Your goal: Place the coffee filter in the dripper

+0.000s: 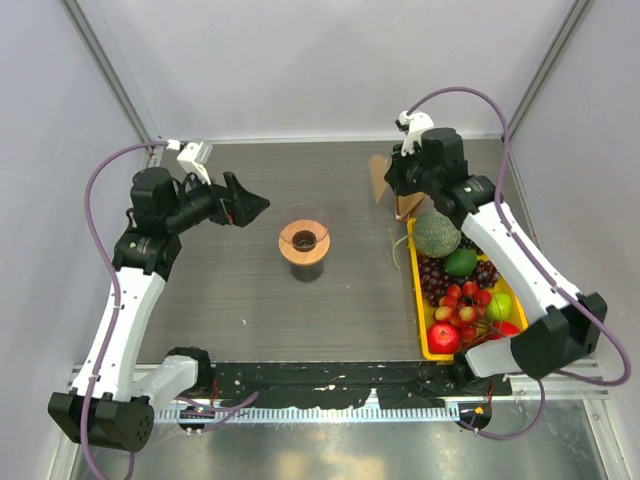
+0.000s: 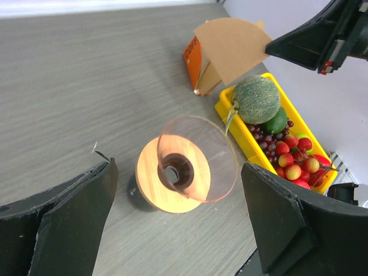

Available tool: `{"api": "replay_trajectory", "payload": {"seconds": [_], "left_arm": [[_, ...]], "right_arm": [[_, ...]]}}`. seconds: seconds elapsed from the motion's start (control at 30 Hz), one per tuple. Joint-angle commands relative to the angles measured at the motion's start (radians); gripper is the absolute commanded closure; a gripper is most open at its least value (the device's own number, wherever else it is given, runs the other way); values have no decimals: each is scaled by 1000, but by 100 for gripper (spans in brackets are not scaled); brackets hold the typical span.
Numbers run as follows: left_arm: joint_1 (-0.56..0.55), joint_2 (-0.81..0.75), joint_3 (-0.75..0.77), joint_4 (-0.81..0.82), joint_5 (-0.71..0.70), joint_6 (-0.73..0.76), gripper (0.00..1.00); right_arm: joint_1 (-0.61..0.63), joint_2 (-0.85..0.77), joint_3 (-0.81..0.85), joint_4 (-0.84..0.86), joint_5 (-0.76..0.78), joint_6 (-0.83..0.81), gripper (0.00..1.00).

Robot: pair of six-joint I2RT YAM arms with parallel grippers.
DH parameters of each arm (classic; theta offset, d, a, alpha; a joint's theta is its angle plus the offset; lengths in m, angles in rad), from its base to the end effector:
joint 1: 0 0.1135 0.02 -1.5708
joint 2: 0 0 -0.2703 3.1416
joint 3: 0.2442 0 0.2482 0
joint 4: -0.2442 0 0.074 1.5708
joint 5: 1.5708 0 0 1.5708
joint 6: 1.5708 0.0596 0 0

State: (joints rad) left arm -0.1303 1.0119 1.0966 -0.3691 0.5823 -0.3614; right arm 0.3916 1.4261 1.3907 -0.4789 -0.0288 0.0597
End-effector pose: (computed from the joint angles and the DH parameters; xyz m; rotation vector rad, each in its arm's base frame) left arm 0.2242 -0.0624 0.3881 0.1998 1.8883 -0.8764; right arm 0.3137 0.1314 0.3667 -0.3641 2.0674 0.3035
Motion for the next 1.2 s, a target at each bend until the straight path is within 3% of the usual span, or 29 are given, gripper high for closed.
{"api": "replay_trajectory", "payload": {"seconds": [0.0,0.17,0.37,0.6,0.7,0.97,1.17], "left_arm": [[1,-12,100,22,112,99,1],[-6,-18,186,-100,261,385,1],[-92,-30,253,-297,289,633,1],[-397,-47,204,-340,116,802,3],[-475,-16,215,-343,50,816,4],[-534,50,218,-292,149,713,10],[-545,80,207,-202,252,593,27]], "right_arm": [[6,-134,14,51,-250,-32,95],[4,-233,36,-45,-442,-230,95],[6,-309,59,-220,-660,-448,95],[91,-312,96,-438,-778,-607,95],[162,-329,85,-469,-749,-641,95],[273,-383,30,-379,-695,-577,95],[311,-389,-21,-293,-692,-512,95]]}}
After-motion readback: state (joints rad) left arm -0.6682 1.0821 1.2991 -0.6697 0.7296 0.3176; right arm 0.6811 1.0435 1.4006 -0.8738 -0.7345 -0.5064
